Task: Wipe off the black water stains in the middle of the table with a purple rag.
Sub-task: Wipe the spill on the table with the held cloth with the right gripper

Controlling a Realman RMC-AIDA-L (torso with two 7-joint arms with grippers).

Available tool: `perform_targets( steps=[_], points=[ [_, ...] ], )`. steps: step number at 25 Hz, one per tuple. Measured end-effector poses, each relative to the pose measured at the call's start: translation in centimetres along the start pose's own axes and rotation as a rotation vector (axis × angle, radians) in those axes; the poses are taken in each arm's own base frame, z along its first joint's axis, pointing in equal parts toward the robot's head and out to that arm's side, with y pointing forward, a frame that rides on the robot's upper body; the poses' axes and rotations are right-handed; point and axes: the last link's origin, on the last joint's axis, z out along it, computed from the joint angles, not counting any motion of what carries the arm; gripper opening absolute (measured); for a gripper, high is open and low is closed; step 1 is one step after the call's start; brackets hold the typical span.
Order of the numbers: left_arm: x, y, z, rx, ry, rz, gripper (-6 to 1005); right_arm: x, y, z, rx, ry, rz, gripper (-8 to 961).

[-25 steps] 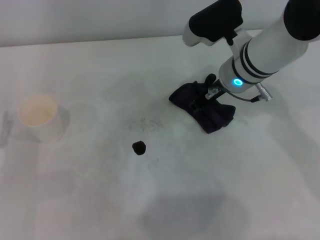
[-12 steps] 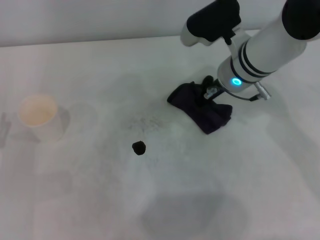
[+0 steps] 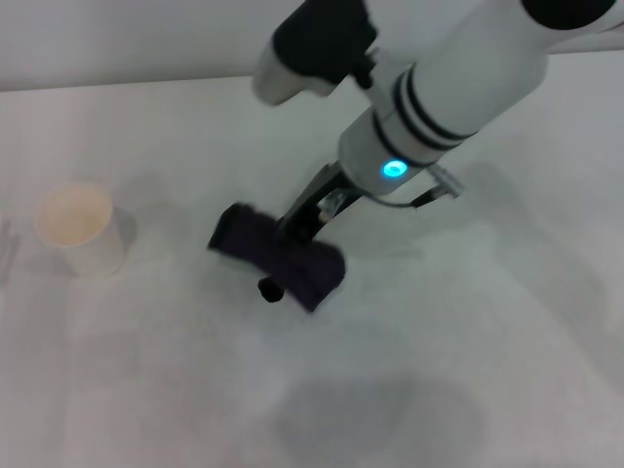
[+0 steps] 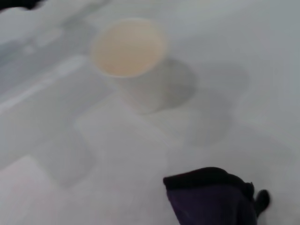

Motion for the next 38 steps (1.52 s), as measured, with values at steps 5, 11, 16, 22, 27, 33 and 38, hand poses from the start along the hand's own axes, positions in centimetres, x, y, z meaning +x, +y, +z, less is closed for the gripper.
perform_targets(
  steps=[5, 11, 16, 22, 27, 33, 38],
  points=[
    [0.2, 0.2, 0.4, -0.008, 0.008, 0.002, 873, 0.5, 1.5, 2.0, -0.019, 0.024, -0.055, 79],
    [0.5, 0.6, 1.0, -0.027, 0.015, 0.006, 872, 1.2, 1.9, 3.8, -0.009, 0.010, -0.067, 78],
    [0.6, 0.8, 1.2, -0.035, 0.018, 0.008, 872, 1.4, 1.8, 4.4, 0.013, -0.006, -0.073, 78],
    [0.7, 1.1, 1.5, -0.040, 0.020, 0.012, 872, 1.5, -0.5, 4.2, 0.105, -0.012, -0.054, 79],
    [0.7, 1.1, 1.5, -0.040, 0.019, 0.010, 873, 2.1, -4.3, 2.9, 0.236, 0.005, -0.013, 79],
    [0.8, 0.9, 1.5, -0.034, 0.022, 0.008, 873, 1.9, -4.1, 2.6, 0.190, -0.014, 0.026, 80],
    [0.9, 1.1, 1.6, -0.039, 0.030, 0.002, 873, 1.5, -0.4, 4.1, 0.004, -0.022, -0.034, 79]
  ],
)
